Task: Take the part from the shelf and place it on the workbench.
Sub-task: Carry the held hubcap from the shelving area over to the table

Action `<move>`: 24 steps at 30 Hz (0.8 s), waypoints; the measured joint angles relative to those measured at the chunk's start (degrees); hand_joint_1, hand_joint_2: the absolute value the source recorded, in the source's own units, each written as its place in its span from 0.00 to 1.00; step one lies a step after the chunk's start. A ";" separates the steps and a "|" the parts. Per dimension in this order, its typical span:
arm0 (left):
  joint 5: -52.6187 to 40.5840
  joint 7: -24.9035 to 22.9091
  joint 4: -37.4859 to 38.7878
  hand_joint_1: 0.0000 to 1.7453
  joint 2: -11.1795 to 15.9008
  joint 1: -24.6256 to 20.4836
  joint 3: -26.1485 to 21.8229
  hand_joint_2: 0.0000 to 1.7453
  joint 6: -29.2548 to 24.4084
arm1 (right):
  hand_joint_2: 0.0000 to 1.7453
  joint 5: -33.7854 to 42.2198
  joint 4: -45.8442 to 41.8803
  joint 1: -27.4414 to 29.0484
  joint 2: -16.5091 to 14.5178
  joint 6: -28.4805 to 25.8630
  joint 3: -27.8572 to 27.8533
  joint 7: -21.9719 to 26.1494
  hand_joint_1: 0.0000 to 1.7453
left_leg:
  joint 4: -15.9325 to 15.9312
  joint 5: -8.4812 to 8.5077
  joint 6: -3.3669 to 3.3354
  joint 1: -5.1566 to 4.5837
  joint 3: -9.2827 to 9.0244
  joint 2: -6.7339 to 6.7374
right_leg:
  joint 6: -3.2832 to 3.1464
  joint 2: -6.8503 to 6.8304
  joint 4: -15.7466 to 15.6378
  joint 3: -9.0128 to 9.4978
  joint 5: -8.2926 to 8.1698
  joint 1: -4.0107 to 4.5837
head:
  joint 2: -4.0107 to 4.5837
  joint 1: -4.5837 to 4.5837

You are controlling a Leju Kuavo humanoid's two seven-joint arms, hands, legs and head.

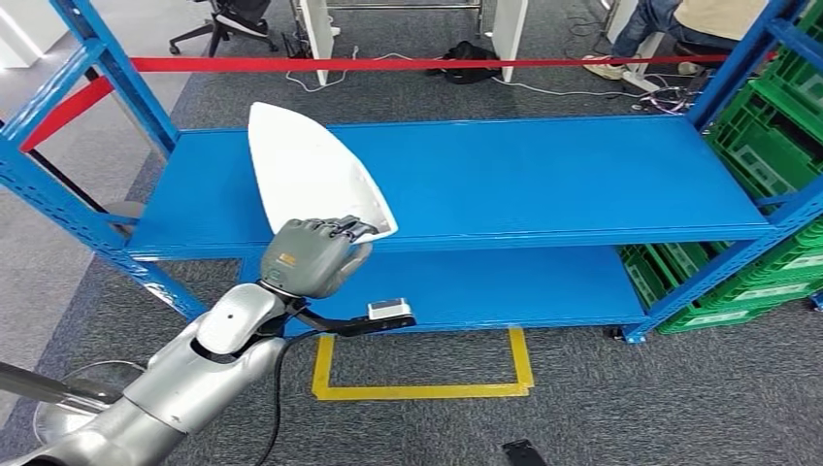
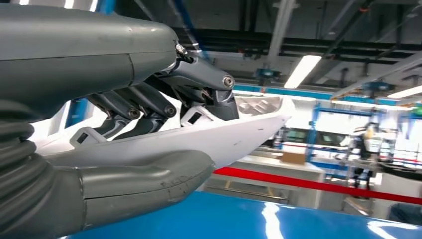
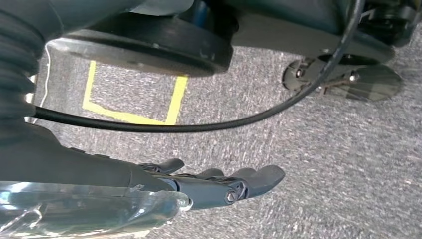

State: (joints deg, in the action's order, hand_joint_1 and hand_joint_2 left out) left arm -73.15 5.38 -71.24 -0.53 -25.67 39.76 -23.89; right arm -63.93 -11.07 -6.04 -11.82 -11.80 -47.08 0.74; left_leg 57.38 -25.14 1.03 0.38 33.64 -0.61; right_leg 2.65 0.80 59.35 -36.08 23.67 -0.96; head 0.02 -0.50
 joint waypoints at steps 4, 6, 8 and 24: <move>0.01 -0.07 -0.02 1.00 0.01 0.02 0.01 1.00 0.01 | 1.00 -0.02 -0.02 -0.08 0.00 -0.02 -0.02 0.02 0.00 | -0.63 0.88 -1.20 0.23 0.13 0.16 | 0.89 -0.24 6.26 -2.74 4.27 -0.09 | -0.01 -0.42; 0.00 -0.07 -0.02 1.00 0.01 0.11 0.03 1.00 0.02 | 1.00 -0.01 -0.02 -0.33 0.00 -0.02 -0.02 0.03 0.00 | -0.61 1.07 -1.45 0.08 0.42 0.31 | 1.08 -0.28 13.71 -5.65 7.80 -0.06 | -0.01 -0.53; -0.01 -0.07 -0.02 1.00 0.01 0.22 0.06 1.00 0.02 | 1.00 -0.03 -0.02 -0.50 0.00 -0.02 -0.02 0.00 0.00 | -0.58 1.23 -1.49 -0.01 0.61 0.38 | 1.09 -0.29 15.28 -5.63 7.83 -0.05 | 0.00 -0.53; 0.02 -0.15 -0.02 1.00 0.37 0.30 0.02 1.00 0.15 | 1.00 -0.50 -0.02 -0.07 0.04 0.02 -0.07 -0.20 0.00 | 13.81 -4.91 1.74 0.14 6.84 0.27 | -1.76 -0.33 -0.54 1.31 0.80 -0.05 | 0.00 0.10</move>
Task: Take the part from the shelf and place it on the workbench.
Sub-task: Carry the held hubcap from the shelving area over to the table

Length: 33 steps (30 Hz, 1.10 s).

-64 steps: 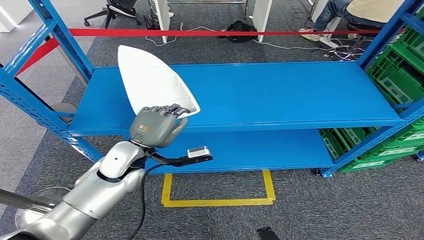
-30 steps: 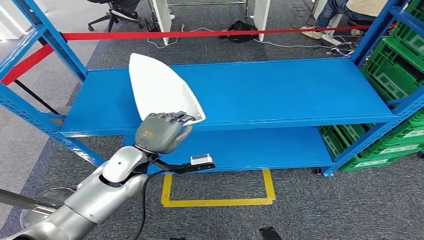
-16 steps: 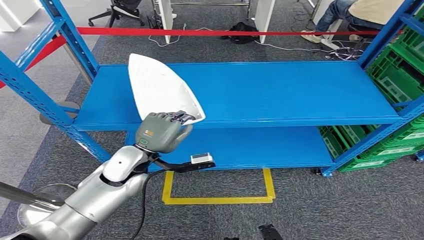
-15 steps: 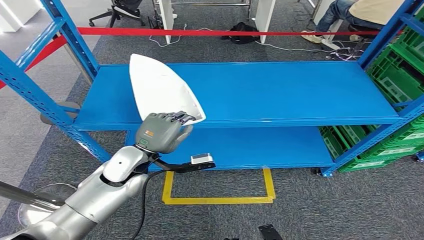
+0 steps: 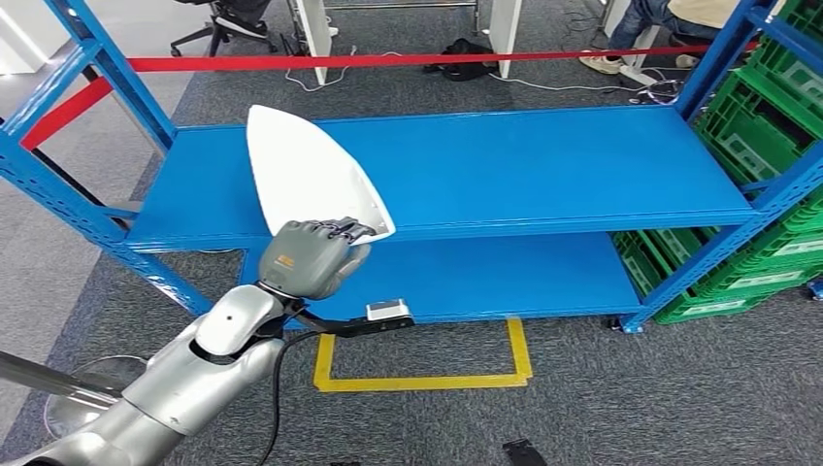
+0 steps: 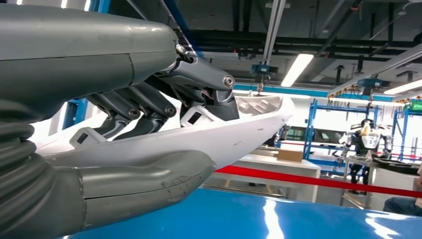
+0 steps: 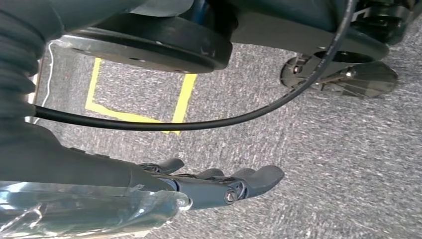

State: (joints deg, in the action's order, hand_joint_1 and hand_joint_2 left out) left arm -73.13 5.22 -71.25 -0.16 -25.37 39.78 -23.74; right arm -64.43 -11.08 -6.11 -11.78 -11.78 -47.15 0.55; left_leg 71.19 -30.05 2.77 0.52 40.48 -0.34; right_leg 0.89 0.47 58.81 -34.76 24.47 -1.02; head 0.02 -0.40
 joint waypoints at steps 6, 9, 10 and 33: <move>0.07 0.00 0.00 1.00 0.08 -0.07 0.02 1.00 -0.02 | 1.00 0.00 0.00 -0.04 0.00 -0.02 -0.01 -0.01 0.00 | -14.22 4.65 -1.40 -0.21 -7.41 -0.18 | 1.73 0.12 -0.13 -0.75 -0.87 0.26 | 0.00 -0.01; 0.09 -0.02 0.00 1.00 0.09 0.01 0.02 1.00 -0.02 | 1.00 0.02 0.00 0.00 0.00 -0.04 -0.02 -0.02 0.00 | -14.51 5.33 -2.67 -0.10 -7.15 -0.12 | 2.59 0.04 1.49 -1.75 0.49 0.10 | 0.00 -0.22; 0.09 -0.02 0.00 1.00 0.09 0.01 0.03 1.00 -0.02 | 1.00 0.02 0.00 -0.03 0.00 -0.04 -0.02 -0.01 0.00 | -14.59 5.52 -2.98 -0.04 -7.07 -0.07 | 2.74 0.01 4.25 -2.91 2.27 0.10 | 0.00 -0.35; -0.01 -0.50 -0.01 1.00 0.69 1.13 -0.01 1.00 -0.36 | 1.00 -0.13 0.00 0.10 0.00 -0.01 -0.13 -0.28 0.00 | -9.23 3.49 -0.25 -0.24 -5.65 0.00 | 0.24 -0.03 -0.29 0.18 -0.19 0.36 | 0.00 0.03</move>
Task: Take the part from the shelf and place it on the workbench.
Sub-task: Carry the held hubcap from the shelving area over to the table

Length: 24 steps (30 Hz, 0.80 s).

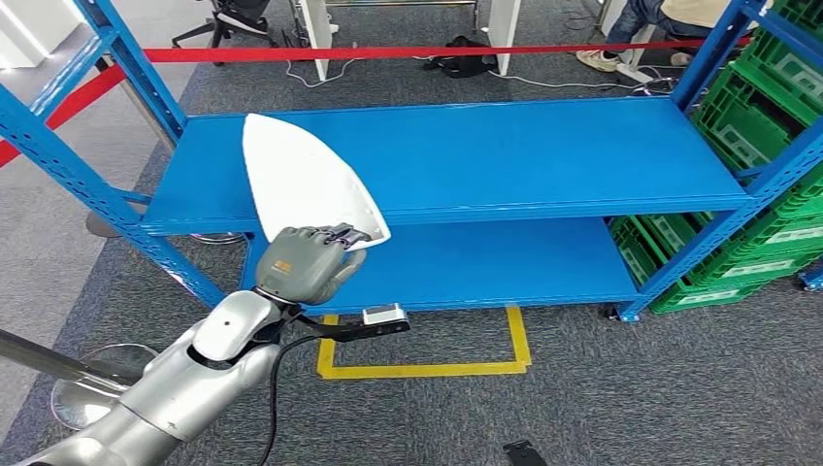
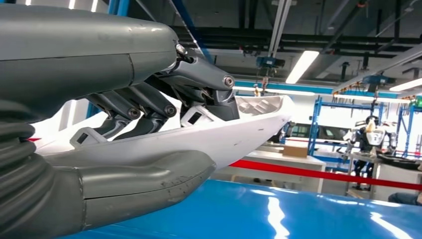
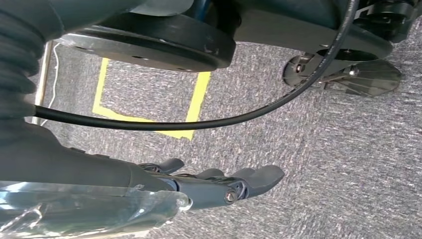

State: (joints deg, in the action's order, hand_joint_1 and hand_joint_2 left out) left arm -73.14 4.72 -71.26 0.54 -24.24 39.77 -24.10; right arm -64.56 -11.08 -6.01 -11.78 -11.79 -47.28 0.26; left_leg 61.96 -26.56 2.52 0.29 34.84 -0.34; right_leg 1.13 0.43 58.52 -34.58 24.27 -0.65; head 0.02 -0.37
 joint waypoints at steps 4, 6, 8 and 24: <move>-0.02 -0.03 -0.03 1.00 -0.03 0.11 -0.01 1.00 -0.05 | 1.00 -0.02 0.00 -0.02 0.00 -0.02 0.00 0.00 0.00 | -5.13 1.01 -1.43 -0.11 -2.17 -0.20 | 1.32 0.04 -0.10 -0.65 -0.69 0.26 | 0.00 -0.03; -0.02 -0.07 -0.04 1.00 -0.05 0.17 -0.02 1.00 -0.06 | 1.00 -0.02 0.00 0.01 0.00 -0.02 -0.01 0.00 0.00 | -5.33 1.47 -2.32 -0.06 -1.99 -0.14 | 1.90 0.00 0.79 -1.23 0.15 0.10 | 0.00 -0.18; -0.05 -0.09 -0.05 1.00 -0.08 0.15 -0.02 1.00 -0.07 | 1.00 -0.01 0.00 -0.08 0.00 -0.03 -0.02 0.01 0.00 | -5.45 1.86 -2.96 0.01 -1.76 -0.05 | 2.31 -0.03 6.03 -3.41 3.60 0.07 | 0.00 -0.48; -0.30 -0.09 -0.05 1.00 0.05 0.20 -0.09 1.00 -0.30 | 1.00 -0.23 0.00 -0.18 -0.02 0.01 -0.02 0.00 0.00 | 3.43 -2.45 -0.03 -0.23 3.80 0.01 | -0.57 -0.01 -0.18 1.15 0.91 -0.02 | 0.00 -0.06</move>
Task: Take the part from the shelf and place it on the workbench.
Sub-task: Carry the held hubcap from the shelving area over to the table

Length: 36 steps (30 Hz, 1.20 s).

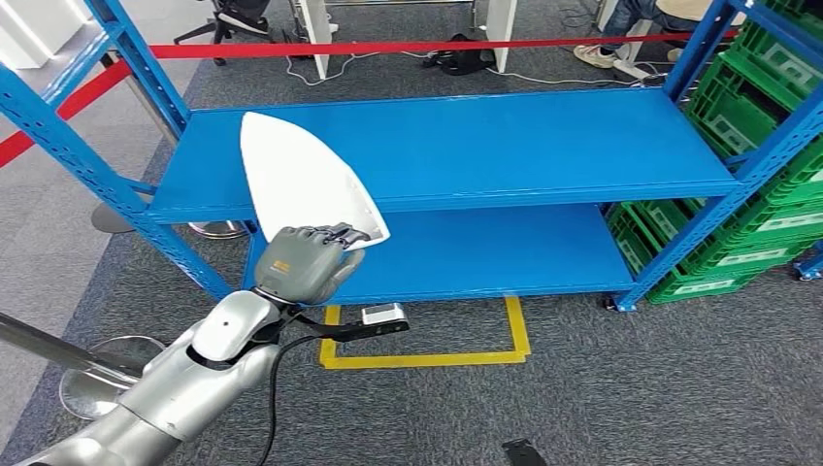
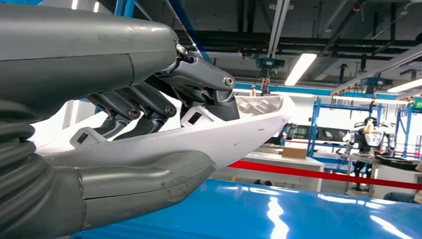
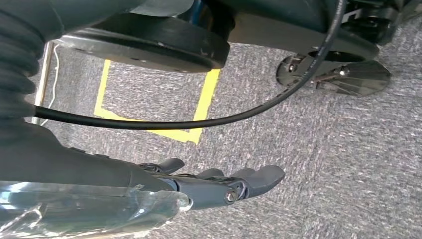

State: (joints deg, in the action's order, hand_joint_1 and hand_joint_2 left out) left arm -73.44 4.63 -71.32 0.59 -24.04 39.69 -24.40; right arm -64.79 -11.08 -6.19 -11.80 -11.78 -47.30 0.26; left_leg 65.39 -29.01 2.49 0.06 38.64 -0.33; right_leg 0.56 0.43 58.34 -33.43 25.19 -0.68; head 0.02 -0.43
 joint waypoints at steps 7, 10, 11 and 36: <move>-0.21 0.00 -0.01 1.00 0.13 0.07 0.01 1.00 -0.01 | 1.00 -0.13 0.00 0.06 0.02 -0.01 0.00 0.00 0.00 | -5.14 2.58 -0.19 0.09 -5.05 0.00 | 0.71 -0.01 0.13 -1.55 -1.30 0.15 | -0.01 0.13; -0.29 0.00 -0.04 1.00 0.11 -0.01 0.02 1.00 -0.03 | 1.00 -0.14 0.00 -0.03 0.02 -0.01 0.00 0.03 0.00 | -8.80 3.20 -1.29 -0.08 -6.58 -0.14 | 1.69 -0.01 0.08 -2.06 -1.91 0.40 | 0.00 0.09; -0.30 0.00 -0.04 1.00 0.13 0.02 0.02 1.00 -0.04 | 1.00 -0.14 0.00 -0.03 0.02 0.00 0.00 0.08 0.00 | -8.78 3.44 -1.76 -0.11 -6.36 -0.13 | 2.05 -0.02 -0.08 -2.15 -2.15 0.33 | -0.01 0.09; -0.44 0.00 -0.16 1.00 0.28 0.20 0.21 1.00 0.22 | 1.00 0.68 0.00 -0.27 0.02 0.21 -0.04 0.98 0.00 | 0.95 0.54 -0.16 -0.02 -1.70 0.06 | 0.38 0.00 0.01 -1.98 -1.58 0.13 | 0.00 0.11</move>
State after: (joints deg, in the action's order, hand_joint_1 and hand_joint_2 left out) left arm -73.88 4.63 -71.48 0.87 -23.85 39.90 -24.17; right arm -64.11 -11.08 -6.46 -11.78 -11.57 -47.34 1.24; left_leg 66.35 -28.47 2.34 0.04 36.93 -0.27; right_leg 0.94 0.43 58.35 -35.41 23.61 -0.54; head 0.02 -0.32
